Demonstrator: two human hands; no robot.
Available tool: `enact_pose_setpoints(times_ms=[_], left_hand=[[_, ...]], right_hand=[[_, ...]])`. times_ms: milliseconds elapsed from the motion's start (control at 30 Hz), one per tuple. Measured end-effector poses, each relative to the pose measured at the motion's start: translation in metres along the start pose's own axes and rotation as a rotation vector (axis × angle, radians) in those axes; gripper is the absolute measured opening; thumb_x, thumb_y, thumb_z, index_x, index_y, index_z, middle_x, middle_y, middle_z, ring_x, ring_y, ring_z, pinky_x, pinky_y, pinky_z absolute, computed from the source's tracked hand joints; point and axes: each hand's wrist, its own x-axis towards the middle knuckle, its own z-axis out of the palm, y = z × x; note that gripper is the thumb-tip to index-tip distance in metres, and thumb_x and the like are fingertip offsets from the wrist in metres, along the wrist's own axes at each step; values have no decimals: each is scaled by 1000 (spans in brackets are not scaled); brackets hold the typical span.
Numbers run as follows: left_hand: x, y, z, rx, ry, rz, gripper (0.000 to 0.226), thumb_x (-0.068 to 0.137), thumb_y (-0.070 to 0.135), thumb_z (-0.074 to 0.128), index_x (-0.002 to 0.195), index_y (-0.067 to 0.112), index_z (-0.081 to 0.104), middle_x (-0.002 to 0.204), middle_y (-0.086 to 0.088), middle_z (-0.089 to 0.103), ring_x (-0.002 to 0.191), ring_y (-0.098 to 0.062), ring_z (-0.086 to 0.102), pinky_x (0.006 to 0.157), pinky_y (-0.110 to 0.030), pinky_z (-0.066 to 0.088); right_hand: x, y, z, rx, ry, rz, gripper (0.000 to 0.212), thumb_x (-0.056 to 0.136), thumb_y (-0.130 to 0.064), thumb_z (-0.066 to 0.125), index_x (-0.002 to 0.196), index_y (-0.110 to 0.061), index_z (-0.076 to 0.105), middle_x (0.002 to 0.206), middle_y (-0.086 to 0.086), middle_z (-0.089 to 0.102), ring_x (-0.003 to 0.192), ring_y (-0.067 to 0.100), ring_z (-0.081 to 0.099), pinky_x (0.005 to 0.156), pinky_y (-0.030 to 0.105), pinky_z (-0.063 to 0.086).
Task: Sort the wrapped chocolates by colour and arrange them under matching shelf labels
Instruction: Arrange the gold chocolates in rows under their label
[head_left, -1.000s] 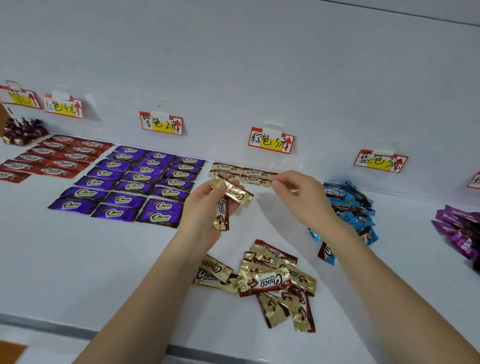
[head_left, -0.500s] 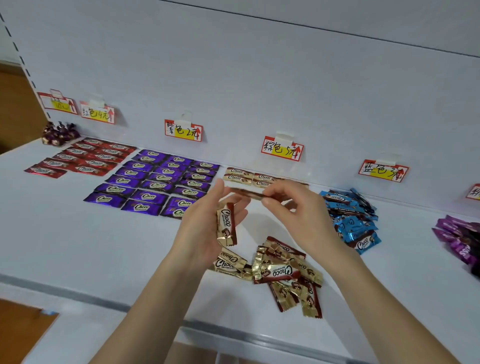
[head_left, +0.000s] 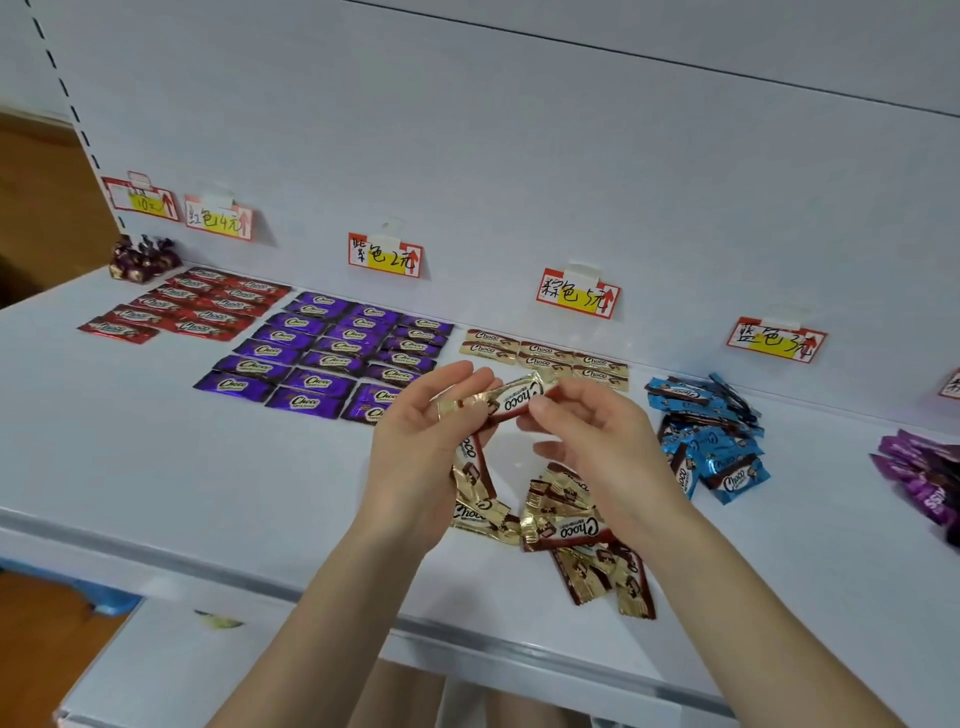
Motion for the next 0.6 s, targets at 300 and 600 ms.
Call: enact_pose_setpoints(times_ms=[300,600], left_hand=[[13,11,-10,188,6,-75,10,85,12,64,94,8,67,79,-7,74,74,-15,72,59,-22,56],[37,2,-12,126,128,-128,17,84,-1,62,74,6,73,73,-13,72,65,-18,70,59,-24,57]], right_hand=[[27,-10,-4,-402,-249,-114,25,86,-13,62,98,-34,54,66,-10,63,66,1,62,70,16,52],[39,8,7,-589,-203,-225,22,78,-24,71,97,-35,64,77,-12,65,71,-1,61,66,11,48]])
